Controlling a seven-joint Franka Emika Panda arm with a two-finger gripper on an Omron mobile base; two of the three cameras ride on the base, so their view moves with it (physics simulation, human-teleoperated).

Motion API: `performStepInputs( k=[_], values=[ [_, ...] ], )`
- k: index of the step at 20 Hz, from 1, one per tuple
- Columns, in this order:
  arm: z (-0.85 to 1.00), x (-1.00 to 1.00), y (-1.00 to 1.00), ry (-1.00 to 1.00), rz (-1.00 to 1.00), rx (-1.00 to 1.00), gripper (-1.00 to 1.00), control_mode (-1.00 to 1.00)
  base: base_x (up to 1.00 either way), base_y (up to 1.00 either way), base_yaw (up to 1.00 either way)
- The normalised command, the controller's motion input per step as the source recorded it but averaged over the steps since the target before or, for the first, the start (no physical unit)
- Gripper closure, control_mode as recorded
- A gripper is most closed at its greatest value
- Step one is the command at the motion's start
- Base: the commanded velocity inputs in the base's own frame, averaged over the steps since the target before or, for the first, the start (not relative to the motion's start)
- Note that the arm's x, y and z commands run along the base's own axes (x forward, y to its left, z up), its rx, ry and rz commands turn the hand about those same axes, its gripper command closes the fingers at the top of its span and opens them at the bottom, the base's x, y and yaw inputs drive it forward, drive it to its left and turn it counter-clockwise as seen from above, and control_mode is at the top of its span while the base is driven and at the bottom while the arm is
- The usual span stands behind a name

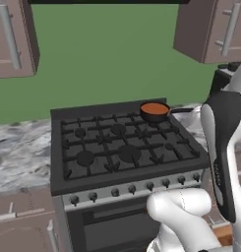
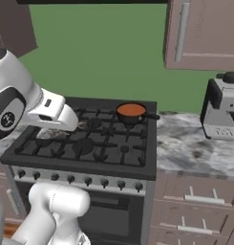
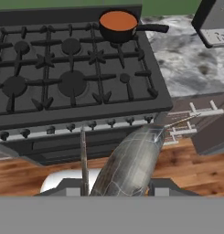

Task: Retrieve the fish from the fridge and place it on the saucepan with marinade on the stove.

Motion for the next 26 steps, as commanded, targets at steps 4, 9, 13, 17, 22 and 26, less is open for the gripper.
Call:
performStepInputs(
  k=[4, 9, 13, 17, 22, 26],
  values=[
    [0.00, 0.00, 0.00, 0.00, 0.00, 0.00, 1.00, 1.00, 0.44, -0.44, 0.01],
    [0.00, 0.00, 0.00, 0.00, 0.00, 0.00, 1.00, 1.00, 0.29, -0.30, 0.00],
    [0.00, 0.00, 0.00, 0.00, 0.00, 0.00, 1.00, 1.00, 0.45, -0.05, 0.06],
    [0.00, 0.00, 0.00, 0.00, 0.00, 0.00, 1.00, 1.00, 0.62, -0.02, 0.11],
    [0.00, 0.00, 0.00, 0.00, 0.00, 0.00, 1.00, 1.00, 0.54, -0.16, 0.07],
    [-0.11, 0.67, -0.07, 0.01, 0.01, 0.00, 1.00, -1.00, 0.16, -0.05, 0.01]
  ],
)
